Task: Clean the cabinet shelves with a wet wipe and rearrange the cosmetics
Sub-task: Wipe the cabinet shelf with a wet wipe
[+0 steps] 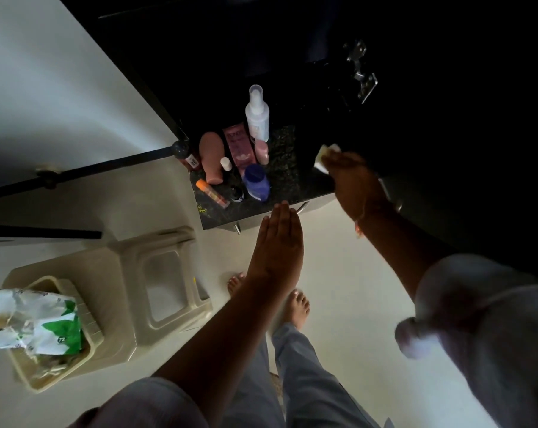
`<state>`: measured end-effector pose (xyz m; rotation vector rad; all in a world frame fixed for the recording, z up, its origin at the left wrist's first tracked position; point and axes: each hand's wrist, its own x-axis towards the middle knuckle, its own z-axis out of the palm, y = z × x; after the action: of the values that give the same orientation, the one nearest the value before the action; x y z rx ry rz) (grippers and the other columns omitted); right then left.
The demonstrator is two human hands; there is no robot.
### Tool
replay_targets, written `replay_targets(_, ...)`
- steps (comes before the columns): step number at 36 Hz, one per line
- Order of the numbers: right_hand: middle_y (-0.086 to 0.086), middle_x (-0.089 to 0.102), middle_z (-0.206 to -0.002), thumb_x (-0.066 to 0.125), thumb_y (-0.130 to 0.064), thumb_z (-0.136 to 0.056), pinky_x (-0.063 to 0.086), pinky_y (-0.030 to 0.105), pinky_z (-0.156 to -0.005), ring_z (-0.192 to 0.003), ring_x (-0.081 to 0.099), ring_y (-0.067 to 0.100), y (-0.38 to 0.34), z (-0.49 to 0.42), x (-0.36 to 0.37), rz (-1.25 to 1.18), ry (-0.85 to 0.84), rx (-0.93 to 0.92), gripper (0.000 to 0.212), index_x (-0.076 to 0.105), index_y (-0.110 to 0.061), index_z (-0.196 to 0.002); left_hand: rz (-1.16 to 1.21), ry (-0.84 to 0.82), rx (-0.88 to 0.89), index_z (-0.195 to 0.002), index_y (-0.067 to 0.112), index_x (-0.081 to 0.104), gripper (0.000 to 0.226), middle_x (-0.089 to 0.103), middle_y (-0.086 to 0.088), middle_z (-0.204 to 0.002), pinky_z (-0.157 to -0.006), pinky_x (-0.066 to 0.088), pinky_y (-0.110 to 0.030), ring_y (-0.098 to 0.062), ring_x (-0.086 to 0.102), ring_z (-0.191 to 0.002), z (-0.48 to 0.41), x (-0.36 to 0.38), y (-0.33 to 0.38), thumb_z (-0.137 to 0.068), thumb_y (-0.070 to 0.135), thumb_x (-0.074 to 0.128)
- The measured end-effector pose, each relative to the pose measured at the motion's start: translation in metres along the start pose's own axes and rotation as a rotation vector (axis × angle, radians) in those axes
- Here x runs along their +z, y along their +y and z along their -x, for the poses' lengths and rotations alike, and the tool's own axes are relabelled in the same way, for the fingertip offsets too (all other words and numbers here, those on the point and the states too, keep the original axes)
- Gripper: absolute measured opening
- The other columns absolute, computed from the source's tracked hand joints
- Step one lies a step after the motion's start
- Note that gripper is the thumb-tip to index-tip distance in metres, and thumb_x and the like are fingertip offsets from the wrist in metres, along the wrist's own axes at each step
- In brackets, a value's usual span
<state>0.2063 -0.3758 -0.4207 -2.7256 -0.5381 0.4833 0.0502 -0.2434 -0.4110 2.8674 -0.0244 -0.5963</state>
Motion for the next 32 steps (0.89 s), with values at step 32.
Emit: replay_targets(32, 0.011, 0.044, -0.150, 0.044, 0.006, -0.095, 0.014, 0.027, -0.120, -0.144, 0.033, 0.026, -0.032, 0.055, 0.039, -0.074, -0.038, -0.262, 0.045, 0.052, -0.003, -0.138, 0.063, -0.167, 0.019, -0.151, -0.003, 0.002, 0.082, -0.005, -0.025, -0.159, -0.120, 0.005, -0.043, -0.037, -0.004, -0.148, -0.011, -0.005, -0.014, -0.096, 0.027, 0.055)
